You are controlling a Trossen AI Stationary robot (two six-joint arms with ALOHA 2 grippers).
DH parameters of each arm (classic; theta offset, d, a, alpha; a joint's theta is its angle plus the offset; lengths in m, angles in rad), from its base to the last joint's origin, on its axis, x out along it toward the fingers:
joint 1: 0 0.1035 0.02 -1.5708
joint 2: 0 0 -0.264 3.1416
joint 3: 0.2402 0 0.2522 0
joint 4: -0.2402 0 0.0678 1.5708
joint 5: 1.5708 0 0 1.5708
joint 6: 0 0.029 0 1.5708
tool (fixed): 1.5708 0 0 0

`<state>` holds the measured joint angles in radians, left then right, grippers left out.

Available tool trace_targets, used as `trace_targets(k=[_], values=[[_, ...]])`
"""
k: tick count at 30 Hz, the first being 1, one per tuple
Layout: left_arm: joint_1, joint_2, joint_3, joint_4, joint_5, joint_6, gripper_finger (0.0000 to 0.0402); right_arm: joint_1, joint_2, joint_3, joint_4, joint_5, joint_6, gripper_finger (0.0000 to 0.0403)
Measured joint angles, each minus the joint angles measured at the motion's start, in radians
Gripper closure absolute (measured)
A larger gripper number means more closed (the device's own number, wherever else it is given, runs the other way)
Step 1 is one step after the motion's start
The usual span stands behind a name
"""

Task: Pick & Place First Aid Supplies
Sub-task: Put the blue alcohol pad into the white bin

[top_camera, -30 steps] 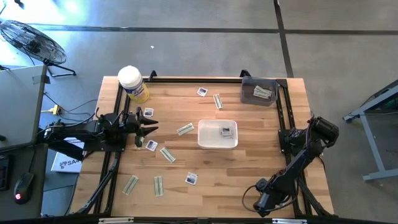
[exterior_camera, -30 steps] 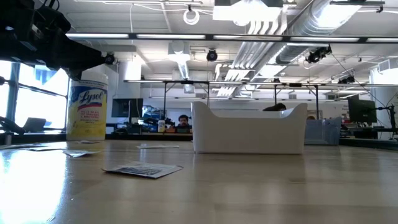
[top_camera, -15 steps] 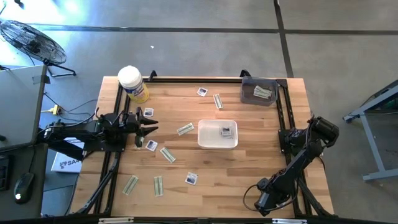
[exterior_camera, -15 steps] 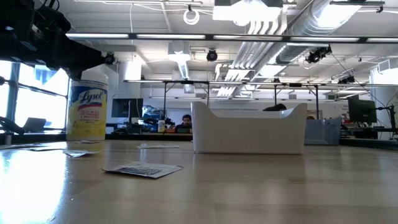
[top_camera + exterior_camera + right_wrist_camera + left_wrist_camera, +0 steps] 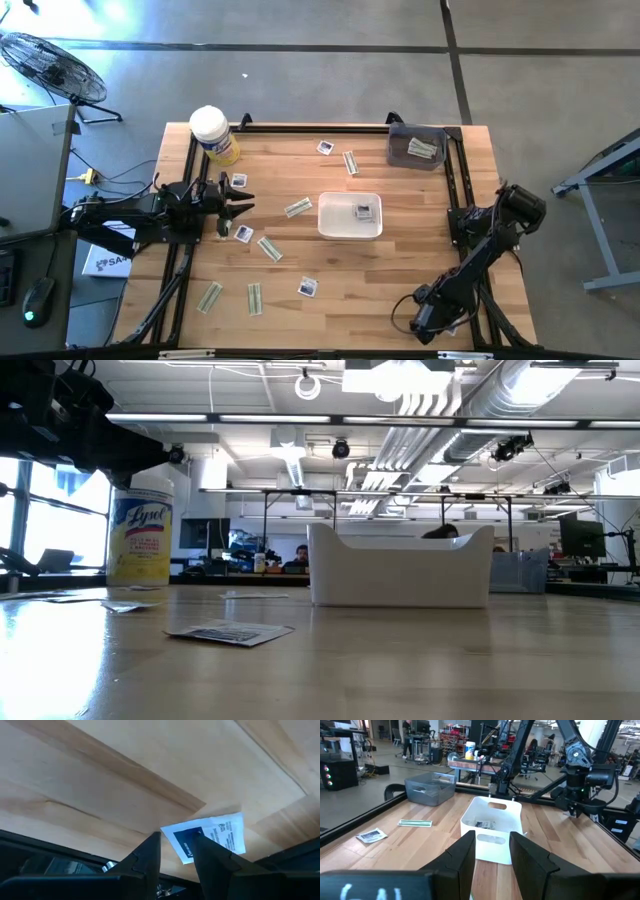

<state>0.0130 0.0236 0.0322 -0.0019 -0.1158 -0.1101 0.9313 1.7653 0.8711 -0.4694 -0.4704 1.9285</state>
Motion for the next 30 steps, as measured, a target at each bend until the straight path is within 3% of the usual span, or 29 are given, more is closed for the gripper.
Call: trace_targets(k=[19, 23, 30], values=[[0.000, 0.000, 0.000, 0.000, 0.000, 0.000, 0.0283, -0.011, -0.001, -0.074, 0.054, 0.008, -0.006, 0.0374], [0.000, 0.000, 0.000, 0.000, 0.000, 0.000, 0.0283, -0.016, 0.007, -0.034, 0.005, 0.012, -0.047, 0.0399], [0.000, 0.000, 0.000, 0.000, 0.000, 0.000, 0.0283, -0.043, 0.012, 0.069, -0.178, 0.063, -0.124, 0.0401]])
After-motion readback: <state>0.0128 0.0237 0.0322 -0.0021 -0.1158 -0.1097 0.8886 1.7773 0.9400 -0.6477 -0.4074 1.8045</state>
